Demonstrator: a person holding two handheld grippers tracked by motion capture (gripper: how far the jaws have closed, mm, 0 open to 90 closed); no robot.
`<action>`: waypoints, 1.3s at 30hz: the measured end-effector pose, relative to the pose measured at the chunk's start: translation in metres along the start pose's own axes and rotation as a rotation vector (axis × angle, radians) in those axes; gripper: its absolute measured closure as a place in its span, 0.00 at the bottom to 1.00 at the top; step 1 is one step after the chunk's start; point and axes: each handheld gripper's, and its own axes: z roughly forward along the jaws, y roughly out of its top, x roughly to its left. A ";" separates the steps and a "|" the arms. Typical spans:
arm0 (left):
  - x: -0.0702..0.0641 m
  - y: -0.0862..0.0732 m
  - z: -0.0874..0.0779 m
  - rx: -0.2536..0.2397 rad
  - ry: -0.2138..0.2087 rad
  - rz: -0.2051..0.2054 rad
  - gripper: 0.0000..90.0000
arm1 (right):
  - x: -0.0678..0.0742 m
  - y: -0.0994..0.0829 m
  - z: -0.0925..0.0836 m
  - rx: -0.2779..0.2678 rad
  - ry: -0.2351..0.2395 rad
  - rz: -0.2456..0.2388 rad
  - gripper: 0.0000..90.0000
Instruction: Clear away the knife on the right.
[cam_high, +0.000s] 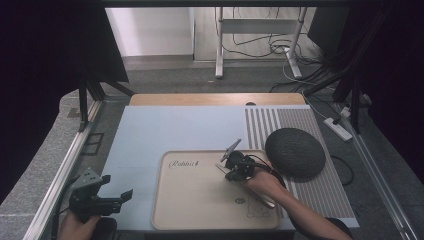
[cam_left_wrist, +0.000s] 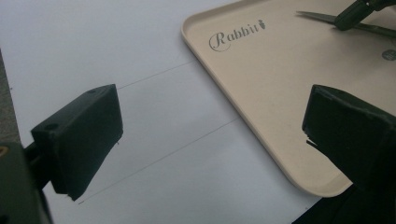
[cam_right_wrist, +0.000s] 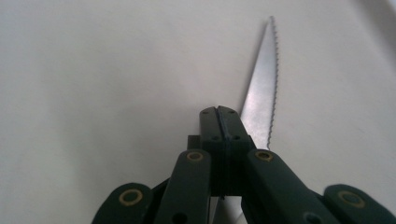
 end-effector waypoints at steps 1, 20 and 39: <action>0.000 0.000 0.000 0.000 0.000 0.001 0.06 | -0.005 -0.003 -0.002 0.009 -0.018 0.017 1.00; -0.001 0.000 0.000 0.005 0.003 0.013 0.06 | -0.034 -0.047 -0.024 0.005 -0.049 0.150 1.00; -0.001 0.001 0.001 0.005 0.002 0.012 0.06 | -0.044 -0.085 -0.041 -0.006 -0.016 0.237 1.00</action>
